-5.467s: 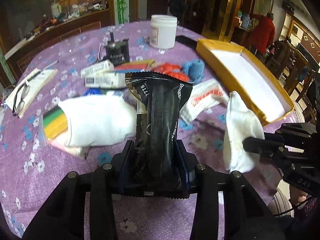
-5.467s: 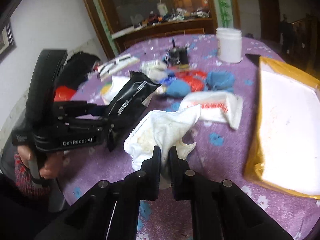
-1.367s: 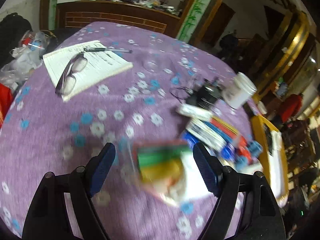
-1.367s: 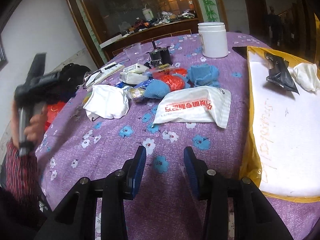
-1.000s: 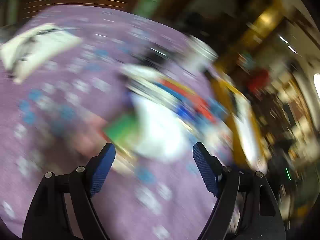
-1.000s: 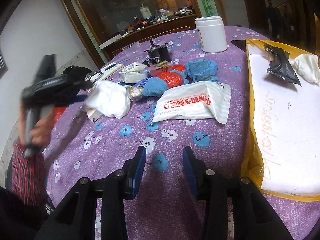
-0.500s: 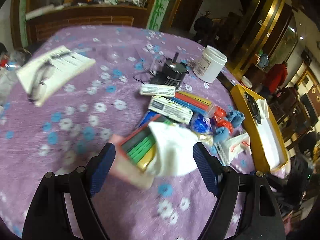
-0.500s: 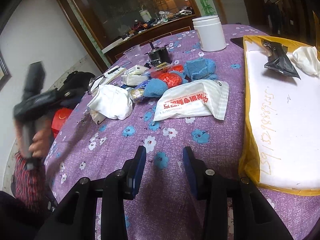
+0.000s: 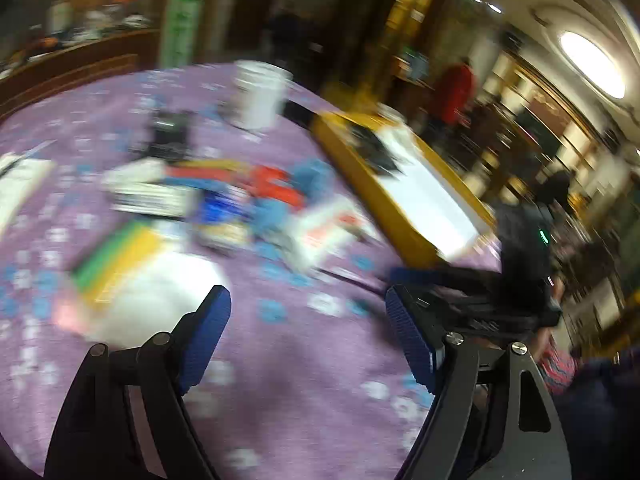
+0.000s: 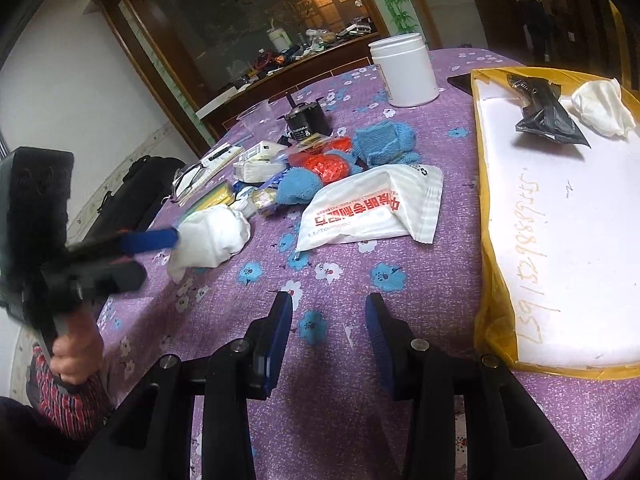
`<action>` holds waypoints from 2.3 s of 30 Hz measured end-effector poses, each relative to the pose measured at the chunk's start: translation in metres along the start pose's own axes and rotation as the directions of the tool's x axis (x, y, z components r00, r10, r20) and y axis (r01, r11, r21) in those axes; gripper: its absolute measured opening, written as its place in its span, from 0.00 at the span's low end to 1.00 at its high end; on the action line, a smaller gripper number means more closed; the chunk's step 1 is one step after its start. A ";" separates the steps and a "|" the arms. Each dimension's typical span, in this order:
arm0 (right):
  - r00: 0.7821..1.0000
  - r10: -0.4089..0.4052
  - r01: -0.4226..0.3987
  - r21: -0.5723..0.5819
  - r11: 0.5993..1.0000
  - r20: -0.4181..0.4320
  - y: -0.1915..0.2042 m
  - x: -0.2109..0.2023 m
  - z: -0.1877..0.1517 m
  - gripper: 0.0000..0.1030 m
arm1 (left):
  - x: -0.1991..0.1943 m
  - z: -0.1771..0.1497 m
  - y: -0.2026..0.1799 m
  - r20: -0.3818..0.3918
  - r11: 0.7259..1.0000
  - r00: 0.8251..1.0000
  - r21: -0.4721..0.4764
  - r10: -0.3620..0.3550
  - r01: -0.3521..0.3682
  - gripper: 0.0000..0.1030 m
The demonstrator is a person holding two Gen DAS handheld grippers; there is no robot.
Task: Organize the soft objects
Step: 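Grasp the clear bag of coloured strips with the left gripper and lift, then grasp the white sock with the right gripper while the left gripper holds the bag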
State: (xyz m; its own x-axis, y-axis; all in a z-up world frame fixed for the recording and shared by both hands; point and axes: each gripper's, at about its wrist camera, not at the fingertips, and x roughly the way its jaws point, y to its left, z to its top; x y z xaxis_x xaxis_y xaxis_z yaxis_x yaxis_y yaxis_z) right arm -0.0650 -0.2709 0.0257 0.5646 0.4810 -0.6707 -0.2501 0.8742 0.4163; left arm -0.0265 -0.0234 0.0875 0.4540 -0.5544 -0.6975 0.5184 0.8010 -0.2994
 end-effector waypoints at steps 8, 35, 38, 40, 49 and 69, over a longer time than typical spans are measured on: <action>1.000 0.005 -0.005 0.009 1.000 0.001 -0.001 0.001 0.000 0.39 | 0.007 0.028 0.097 -0.014 0.957 0.972 -0.173 0.233 -0.232 0.77; 1.000 -0.020 0.019 -0.061 0.998 -0.013 0.014 0.002 0.001 0.42 | 0.039 0.000 0.050 -0.099 0.989 0.993 -0.133 0.058 -0.071 0.53; 0.999 0.028 -0.033 -0.107 0.994 -0.044 0.031 0.008 0.006 0.43 | 0.029 -0.016 0.036 -0.098 0.989 0.991 -0.126 -0.097 0.084 0.53; 0.996 0.066 -0.072 -0.111 0.991 -0.057 0.040 0.011 0.012 0.45 | 0.026 -0.026 0.027 -0.109 0.989 0.987 -0.100 -0.115 0.104 0.62; 0.998 0.038 -0.042 -0.093 0.995 -0.041 0.044 0.014 0.018 0.48 | 0.026 -0.022 0.014 -0.097 0.995 0.994 -0.083 -0.056 0.048 0.68; 0.999 0.000 -0.004 -0.107 0.994 -0.037 0.048 0.010 0.011 0.53 | 0.013 -0.023 -0.001 0.022 0.989 0.989 0.010 0.148 -0.148 0.32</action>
State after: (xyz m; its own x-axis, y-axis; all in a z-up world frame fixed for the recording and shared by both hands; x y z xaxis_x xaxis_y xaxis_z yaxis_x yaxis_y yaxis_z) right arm -0.0626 -0.2248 0.0454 0.5349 0.4833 -0.6930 -0.3352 0.8743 0.3510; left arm -0.0381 -0.0262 0.0634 0.5412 -0.4344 -0.7200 0.4528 0.8720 -0.1857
